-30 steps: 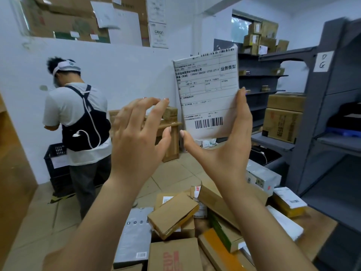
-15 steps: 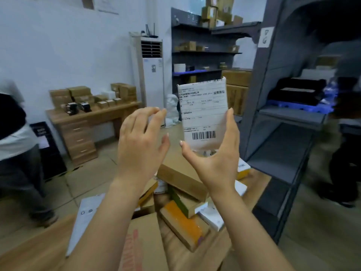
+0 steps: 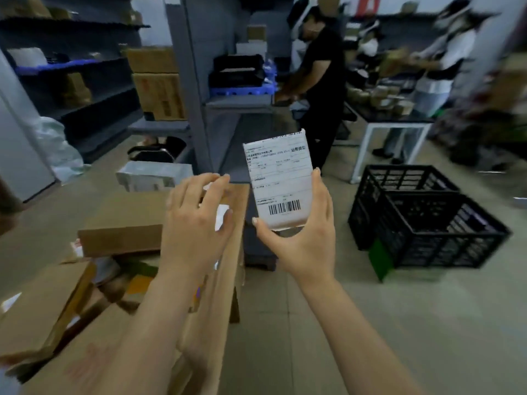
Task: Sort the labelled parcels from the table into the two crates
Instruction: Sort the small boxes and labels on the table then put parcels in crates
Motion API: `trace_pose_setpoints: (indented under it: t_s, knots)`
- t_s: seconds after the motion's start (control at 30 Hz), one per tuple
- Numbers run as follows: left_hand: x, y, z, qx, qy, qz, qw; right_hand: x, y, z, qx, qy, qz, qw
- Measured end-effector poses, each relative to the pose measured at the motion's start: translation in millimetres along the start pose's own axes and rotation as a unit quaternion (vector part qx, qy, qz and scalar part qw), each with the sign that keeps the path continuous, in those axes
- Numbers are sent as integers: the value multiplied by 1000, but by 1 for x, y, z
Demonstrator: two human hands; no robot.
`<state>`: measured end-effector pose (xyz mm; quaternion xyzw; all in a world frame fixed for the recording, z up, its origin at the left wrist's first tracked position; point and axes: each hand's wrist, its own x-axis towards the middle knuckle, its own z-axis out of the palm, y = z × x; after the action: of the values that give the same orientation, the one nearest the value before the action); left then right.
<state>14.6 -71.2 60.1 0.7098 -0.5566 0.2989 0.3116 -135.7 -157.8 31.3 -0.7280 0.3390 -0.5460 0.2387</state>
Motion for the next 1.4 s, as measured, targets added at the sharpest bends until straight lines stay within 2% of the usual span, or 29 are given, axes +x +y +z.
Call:
trace_pose_setpoints:
  t_s: [0.17, 0.37, 0.83, 1.17, 1.4]
  knots:
    - [3, 83, 35, -98, -14, 74, 992, -11, 30, -86, -80, 77, 36, 993]
    - [11, 220, 65, -197, -51, 145, 968, -21, 73, -210, -143, 179, 79, 970]
    - [-22, 584, 123, -380, -103, 253, 884, -83, 179, -535, -296, 317, 195, 880]
    - [-37, 744, 161, -439, -139, 339, 820, -115, 233, -662, -327, 409, 238, 818]
    - [-25, 839, 219, -479, -158, 381, 775, -97, 282, -727, -377, 455, 245, 769]
